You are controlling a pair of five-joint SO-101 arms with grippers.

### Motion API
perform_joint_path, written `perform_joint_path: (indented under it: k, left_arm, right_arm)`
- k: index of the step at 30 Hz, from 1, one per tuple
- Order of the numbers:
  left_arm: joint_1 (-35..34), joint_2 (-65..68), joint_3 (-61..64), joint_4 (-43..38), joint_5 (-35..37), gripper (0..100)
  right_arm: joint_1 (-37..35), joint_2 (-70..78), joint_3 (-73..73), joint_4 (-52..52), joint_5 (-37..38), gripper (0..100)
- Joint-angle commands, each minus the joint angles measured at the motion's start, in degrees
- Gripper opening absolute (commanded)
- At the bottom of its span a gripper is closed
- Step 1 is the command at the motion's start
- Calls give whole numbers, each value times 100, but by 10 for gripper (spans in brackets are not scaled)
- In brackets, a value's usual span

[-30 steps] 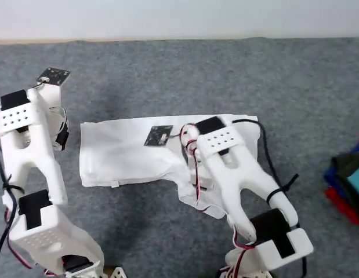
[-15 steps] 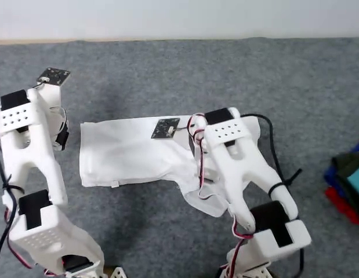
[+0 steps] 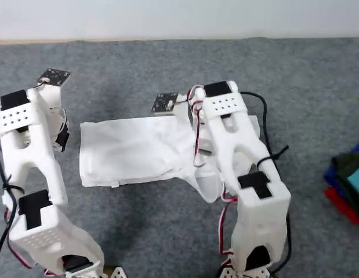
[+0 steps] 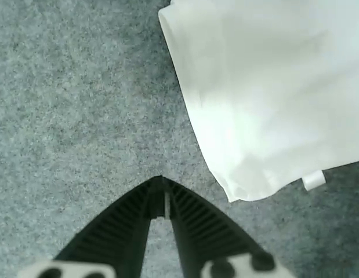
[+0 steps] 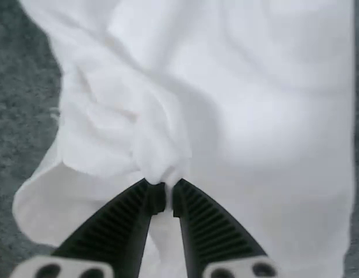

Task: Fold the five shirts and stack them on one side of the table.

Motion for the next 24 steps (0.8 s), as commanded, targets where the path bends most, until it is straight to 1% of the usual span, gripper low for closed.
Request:
perform_joint_path:
  k: [1, 7, 12, 16, 18, 21, 24]
  left_arm:
    - [-18, -387, -13, 70, 9, 3]
    - [-18, -387, -13, 70, 9, 3]
    - [-18, -387, 22, 70, 9, 3]
    - [9, -387, 277, 26, 9, 3]
    - [-9, -387, 374, 26, 9, 3]
    - [-26, -387, 453, 18, 9, 3]
    - [-26, -387, 453, 18, 9, 3]
  right_arm:
    - [101, 312, -1099, 198, 149, 11]
    - [110, 1086, -2347, 541, 176, 11]
    - [119, 1640, -3121, 593, 176, 11]
    - [180, 2035, -3640, 602, 176, 17]
    - [224, 2149, -3815, 708, 176, 63]
    - [233, 2193, -4149, 936, 79, 177]
    - [198, 2185, -4554, 1130, -62, 210]
